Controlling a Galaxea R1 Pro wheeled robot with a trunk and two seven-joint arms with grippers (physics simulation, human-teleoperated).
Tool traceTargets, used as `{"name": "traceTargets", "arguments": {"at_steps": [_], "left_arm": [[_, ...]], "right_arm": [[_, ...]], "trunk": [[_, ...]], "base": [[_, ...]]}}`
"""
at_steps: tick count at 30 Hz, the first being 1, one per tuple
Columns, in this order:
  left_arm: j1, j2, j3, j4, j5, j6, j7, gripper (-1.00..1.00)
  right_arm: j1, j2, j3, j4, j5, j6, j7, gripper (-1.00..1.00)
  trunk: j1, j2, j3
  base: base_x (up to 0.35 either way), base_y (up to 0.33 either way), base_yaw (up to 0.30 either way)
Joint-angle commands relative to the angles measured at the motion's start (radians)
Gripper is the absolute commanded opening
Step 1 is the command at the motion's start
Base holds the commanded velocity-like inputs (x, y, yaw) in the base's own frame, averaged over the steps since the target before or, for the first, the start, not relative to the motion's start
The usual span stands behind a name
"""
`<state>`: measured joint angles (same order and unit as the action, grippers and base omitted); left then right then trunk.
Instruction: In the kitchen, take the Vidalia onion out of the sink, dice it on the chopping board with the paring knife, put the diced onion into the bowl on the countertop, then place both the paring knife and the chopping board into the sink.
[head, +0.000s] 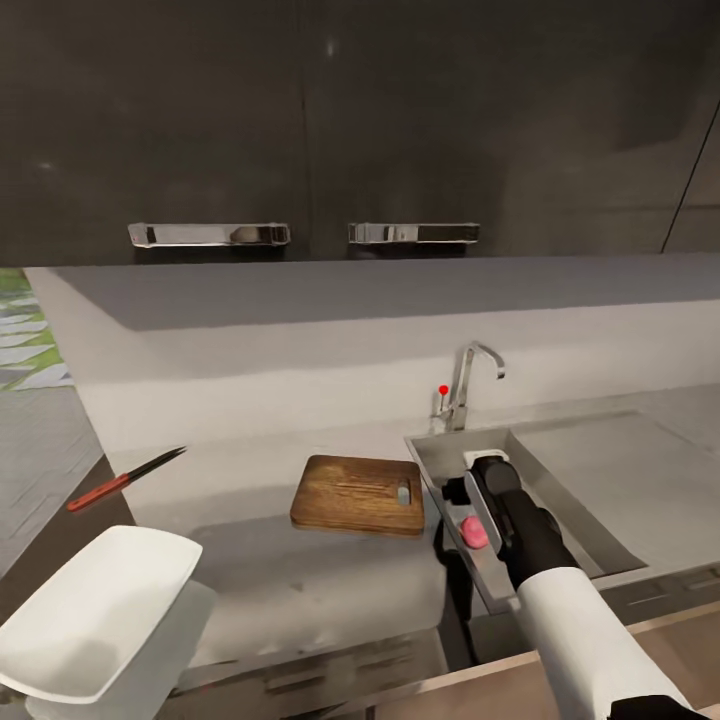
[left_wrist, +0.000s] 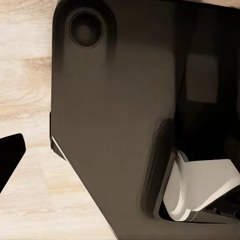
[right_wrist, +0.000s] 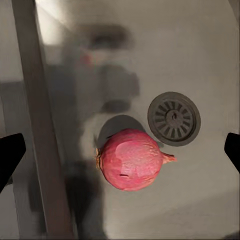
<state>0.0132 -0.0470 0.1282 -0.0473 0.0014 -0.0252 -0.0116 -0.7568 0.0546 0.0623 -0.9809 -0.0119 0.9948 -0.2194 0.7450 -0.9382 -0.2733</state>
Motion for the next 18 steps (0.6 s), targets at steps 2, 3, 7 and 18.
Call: {"name": "traceTargets", "arguments": {"at_steps": [2, 3, 7, 18], "left_arm": [[0.001, 0.0, 0.007, -0.002, 0.0, -0.001, -0.001, 1.0], [0.001, 0.0, 0.007, -0.002, 0.0, -0.001, -0.001, 1.0], [0.001, -0.001, 0.007, -0.002, 0.0, -0.001, -0.001, 1.0], [0.001, -0.002, 0.007, -0.002, 0.0, -0.001, -0.001, 1.0]], "right_arm": [[-0.001, 0.0, -0.004, -0.001, -0.01, 0.011, -0.003, 1.0], [-0.001, 0.0, -0.005, -0.001, -0.019, 0.013, -0.003, 1.0], [-0.001, 0.0, -0.008, -0.001, -0.064, 0.017, -0.003, 1.0], [-0.001, -0.001, -0.009, -0.001, -0.103, 0.018, -0.003, 1.0]], "trunk": [[0.0, -0.001, -0.001], [0.0, -0.001, -0.001], [0.0, -0.001, -0.004], [0.0, -0.001, -0.01]], "base": [[0.0, 0.0, 0.001], [0.0, 0.0, 0.0], [0.0, 0.0, 0.043], [0.0, 0.0, 0.248]]}}
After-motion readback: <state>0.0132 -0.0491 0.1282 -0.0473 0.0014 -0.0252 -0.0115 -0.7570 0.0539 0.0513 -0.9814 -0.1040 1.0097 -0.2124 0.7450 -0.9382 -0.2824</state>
